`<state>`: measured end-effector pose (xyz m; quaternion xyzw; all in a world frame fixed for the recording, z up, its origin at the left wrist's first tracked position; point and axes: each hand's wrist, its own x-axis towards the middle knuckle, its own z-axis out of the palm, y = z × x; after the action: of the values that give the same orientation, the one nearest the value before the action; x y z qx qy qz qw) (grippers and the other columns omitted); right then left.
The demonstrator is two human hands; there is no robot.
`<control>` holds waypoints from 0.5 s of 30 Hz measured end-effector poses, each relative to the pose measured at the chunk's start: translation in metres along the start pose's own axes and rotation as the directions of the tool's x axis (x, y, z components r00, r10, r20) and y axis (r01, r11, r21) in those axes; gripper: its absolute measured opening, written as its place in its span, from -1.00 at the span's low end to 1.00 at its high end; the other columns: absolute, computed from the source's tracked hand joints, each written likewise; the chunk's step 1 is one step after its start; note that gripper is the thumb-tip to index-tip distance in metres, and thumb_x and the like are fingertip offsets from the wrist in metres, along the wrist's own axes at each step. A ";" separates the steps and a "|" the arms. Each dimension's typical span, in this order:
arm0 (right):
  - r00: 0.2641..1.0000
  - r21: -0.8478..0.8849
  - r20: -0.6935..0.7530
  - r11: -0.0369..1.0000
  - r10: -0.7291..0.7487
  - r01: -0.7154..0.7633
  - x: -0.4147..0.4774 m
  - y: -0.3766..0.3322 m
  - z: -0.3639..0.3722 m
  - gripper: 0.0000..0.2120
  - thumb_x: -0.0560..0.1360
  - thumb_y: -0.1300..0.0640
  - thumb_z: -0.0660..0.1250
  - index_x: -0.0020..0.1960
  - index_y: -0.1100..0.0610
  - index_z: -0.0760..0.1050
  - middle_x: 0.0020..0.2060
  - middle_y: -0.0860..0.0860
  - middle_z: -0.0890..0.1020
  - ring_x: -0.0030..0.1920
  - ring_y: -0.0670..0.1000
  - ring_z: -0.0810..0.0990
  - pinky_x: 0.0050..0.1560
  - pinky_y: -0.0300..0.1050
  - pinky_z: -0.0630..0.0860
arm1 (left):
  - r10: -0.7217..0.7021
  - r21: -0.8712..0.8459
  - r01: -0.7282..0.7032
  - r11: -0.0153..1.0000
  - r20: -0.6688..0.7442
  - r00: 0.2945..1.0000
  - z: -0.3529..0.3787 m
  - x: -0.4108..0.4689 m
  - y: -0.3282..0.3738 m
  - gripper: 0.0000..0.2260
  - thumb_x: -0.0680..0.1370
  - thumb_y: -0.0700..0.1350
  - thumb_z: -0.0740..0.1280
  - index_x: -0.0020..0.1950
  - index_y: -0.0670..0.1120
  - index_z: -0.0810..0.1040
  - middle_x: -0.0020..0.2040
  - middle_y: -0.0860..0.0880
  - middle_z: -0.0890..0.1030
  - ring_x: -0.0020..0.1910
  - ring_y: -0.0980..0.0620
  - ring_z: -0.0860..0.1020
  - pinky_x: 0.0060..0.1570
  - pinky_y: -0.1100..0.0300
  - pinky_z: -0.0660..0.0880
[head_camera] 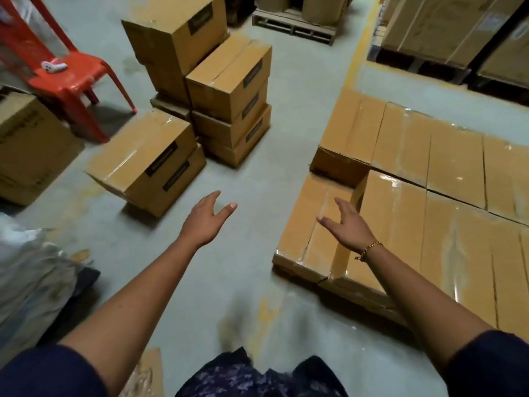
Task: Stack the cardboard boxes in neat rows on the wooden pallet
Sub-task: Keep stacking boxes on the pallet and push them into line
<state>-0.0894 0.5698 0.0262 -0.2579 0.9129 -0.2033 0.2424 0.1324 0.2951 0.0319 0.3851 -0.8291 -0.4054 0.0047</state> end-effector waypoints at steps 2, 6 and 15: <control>1.000 0.034 -0.004 0.999 0.016 -0.016 0.018 -0.023 0.009 -0.22 0.60 -0.25 0.26 0.65 0.10 0.07 0.63 0.05 0.15 0.60 0.10 0.17 0.53 0.10 0.21 | -0.013 0.007 0.013 1.000 0.009 1.000 -0.023 0.019 -0.015 -0.33 0.62 0.32 0.23 0.64 0.03 0.25 0.63 -0.03 0.28 0.58 -0.09 0.26 0.50 -0.10 0.26; 0.999 0.020 0.018 0.999 0.046 -0.047 0.052 -0.051 0.022 -0.28 0.63 -0.22 0.22 0.65 0.09 0.07 0.63 0.05 0.15 0.59 0.11 0.19 0.52 0.11 0.23 | -0.027 0.016 0.027 1.000 -0.004 1.000 -0.059 0.058 -0.032 -0.36 0.63 0.29 0.23 0.64 0.02 0.26 0.62 -0.04 0.28 0.59 -0.10 0.25 0.49 -0.11 0.26; 0.997 0.018 0.009 0.997 0.073 -0.073 0.172 -0.095 0.029 -0.41 0.69 -0.04 0.18 0.63 0.10 0.10 0.61 0.05 0.19 0.59 0.09 0.19 0.52 0.10 0.24 | -0.034 -0.012 0.035 0.999 0.035 0.999 -0.105 0.183 -0.046 -0.36 0.63 0.29 0.23 0.64 0.05 0.24 0.63 -0.06 0.27 0.57 -0.12 0.28 0.47 -0.15 0.30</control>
<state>-0.1673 0.3900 -0.0076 -0.2229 0.9188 -0.2015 0.2560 0.0666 0.0904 0.0159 0.3921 -0.8197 -0.4172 -0.0145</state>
